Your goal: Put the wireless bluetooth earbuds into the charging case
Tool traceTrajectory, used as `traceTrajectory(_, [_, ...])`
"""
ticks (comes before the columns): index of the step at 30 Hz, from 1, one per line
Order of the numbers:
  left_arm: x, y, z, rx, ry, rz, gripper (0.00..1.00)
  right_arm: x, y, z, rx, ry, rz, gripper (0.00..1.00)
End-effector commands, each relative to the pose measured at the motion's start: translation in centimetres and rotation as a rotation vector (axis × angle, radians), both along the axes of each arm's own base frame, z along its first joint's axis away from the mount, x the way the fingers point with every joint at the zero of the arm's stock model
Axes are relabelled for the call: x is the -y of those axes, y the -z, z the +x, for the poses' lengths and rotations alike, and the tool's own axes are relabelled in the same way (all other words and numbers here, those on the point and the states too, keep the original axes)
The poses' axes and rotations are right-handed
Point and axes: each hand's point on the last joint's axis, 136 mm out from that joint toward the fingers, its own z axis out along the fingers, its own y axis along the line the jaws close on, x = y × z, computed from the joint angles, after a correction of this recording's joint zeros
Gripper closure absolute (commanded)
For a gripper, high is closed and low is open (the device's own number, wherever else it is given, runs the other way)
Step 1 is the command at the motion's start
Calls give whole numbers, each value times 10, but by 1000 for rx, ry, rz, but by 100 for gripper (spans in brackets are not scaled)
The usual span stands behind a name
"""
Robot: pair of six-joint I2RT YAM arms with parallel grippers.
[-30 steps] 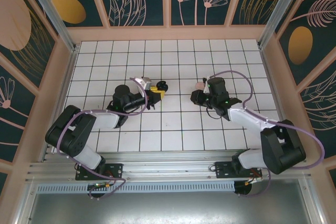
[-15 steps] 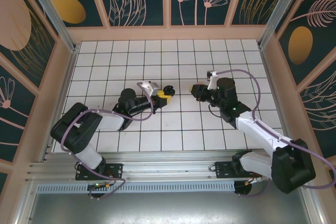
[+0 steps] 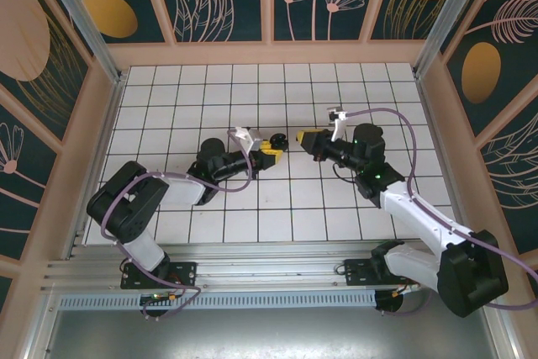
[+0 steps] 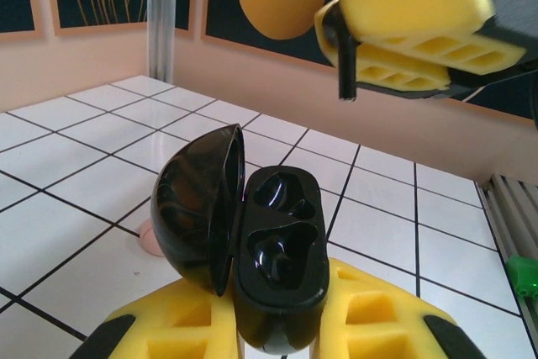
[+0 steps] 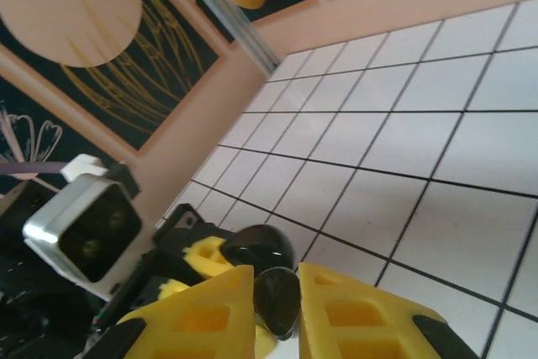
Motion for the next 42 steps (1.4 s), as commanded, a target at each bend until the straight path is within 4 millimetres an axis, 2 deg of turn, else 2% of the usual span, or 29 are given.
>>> traceTrajectory(1, [6,-8,2,35,9,-13,89,-14,-15,-7,92,-84,14,83])
traceTrajectory(15, [11,-12,4,30,25,-10,88,-26,-6,-5,92,-116,-8,83])
traceTrajectory(29, [13,-19,1,37,48,-16,88,-29,-16,0,136,-111,11,83])
traceTrajectory(42, [14,-26,-2,44,70,-38,88,-31,-5,7,118,-102,-25,83])
